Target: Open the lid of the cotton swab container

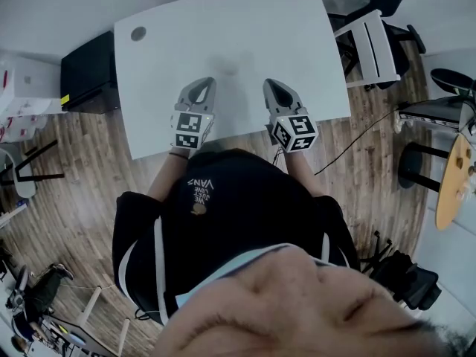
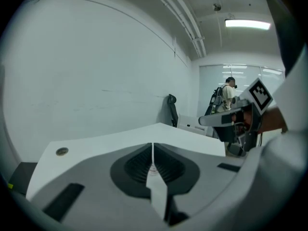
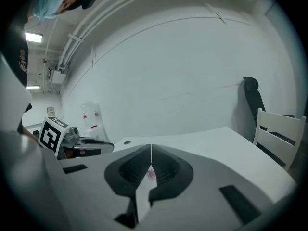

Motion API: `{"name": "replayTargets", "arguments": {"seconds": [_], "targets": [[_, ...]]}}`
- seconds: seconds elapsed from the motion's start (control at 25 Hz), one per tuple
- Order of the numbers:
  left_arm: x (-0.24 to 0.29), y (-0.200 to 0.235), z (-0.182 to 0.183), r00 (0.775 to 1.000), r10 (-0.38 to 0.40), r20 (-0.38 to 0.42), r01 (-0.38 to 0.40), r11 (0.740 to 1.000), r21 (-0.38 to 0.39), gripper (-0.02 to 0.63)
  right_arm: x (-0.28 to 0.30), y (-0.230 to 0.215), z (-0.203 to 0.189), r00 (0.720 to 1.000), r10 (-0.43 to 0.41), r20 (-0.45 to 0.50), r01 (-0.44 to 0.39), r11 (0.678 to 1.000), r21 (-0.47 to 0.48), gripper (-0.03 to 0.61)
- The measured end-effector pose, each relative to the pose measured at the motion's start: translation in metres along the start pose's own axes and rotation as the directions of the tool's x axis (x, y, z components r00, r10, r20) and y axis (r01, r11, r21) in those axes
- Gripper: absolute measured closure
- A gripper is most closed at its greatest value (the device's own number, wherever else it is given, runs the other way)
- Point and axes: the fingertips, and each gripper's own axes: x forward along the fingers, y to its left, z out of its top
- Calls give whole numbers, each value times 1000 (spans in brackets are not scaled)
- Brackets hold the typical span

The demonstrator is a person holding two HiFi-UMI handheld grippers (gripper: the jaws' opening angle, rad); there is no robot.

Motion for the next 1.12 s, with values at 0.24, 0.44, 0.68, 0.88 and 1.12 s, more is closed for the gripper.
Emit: {"name": "replayTargets", "arguments": {"seconds": [0.24, 0.44, 0.68, 0.88, 1.12], "targets": [[23, 4, -19, 999, -29, -34, 30, 999, 23, 594, 11, -6, -5, 999, -19, -29, 19, 1000, 12, 565], [42, 1, -25, 998, -57, -41, 58, 997, 48, 592, 16, -15, -9, 998, -37, -48, 38, 999, 15, 565], [62, -6, -45, 990, -91, -107, 97, 994, 53, 592, 16, -24, -11, 996, -62, -59, 63, 998, 22, 565], [77, -13, -59, 983, -97, -157, 106, 993, 49, 591, 14, -36, -15, 994, -82, -74, 84, 996, 30, 565], [90, -18, -69, 974, -109, -197, 119, 992, 41, 448, 14, -45, -17, 992, -91, -84, 95, 995, 40, 565]]}}
